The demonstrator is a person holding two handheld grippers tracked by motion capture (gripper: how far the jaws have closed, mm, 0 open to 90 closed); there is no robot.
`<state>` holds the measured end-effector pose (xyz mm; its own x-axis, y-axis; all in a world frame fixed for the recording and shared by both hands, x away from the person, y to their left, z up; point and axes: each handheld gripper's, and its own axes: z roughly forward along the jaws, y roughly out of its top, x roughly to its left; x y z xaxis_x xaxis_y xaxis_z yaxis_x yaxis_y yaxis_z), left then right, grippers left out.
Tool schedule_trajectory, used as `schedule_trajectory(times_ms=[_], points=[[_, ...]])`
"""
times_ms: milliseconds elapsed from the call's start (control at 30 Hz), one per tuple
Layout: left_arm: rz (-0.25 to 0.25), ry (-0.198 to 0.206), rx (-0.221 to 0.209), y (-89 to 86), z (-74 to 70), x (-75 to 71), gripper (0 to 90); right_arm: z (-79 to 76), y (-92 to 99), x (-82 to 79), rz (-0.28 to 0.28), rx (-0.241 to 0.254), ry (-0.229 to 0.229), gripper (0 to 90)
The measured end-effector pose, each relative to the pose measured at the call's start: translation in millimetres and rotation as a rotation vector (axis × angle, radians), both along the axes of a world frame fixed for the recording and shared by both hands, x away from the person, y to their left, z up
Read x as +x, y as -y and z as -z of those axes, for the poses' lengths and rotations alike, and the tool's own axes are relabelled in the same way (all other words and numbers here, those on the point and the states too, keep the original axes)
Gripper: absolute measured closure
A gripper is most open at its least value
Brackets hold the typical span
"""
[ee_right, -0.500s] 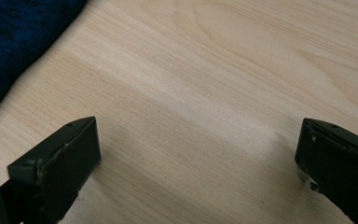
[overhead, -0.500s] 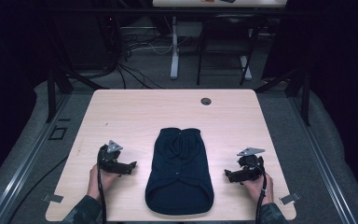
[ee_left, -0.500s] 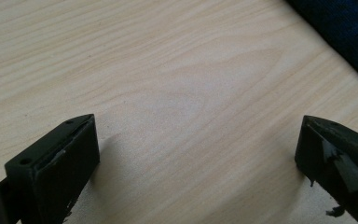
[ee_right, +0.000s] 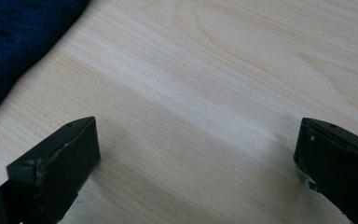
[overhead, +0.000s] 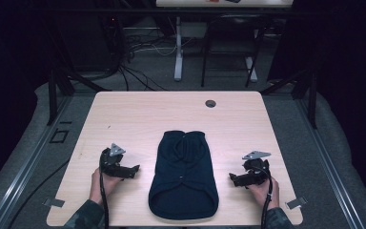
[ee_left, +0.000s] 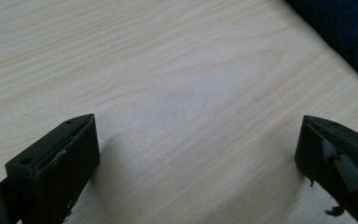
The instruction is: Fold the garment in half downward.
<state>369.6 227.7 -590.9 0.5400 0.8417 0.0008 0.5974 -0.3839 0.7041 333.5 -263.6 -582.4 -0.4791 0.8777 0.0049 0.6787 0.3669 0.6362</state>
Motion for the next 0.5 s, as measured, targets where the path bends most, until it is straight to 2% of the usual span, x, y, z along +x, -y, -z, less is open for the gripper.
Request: schedule_trajectory(times_ms=[300, 500], points=[[-0.01, -0.004, 0.006, -0.9, -1.2, 0.2, 0.4, -2.4, -2.4, 2.5, 0.001, -0.011, -0.016, 1.4], [0.004, 0.002, 0.001, 2.3, -7.2, 4.2, 0.3, -8.1, -7.9, 3.8, -0.025, -0.011, -0.015, 1.4]])
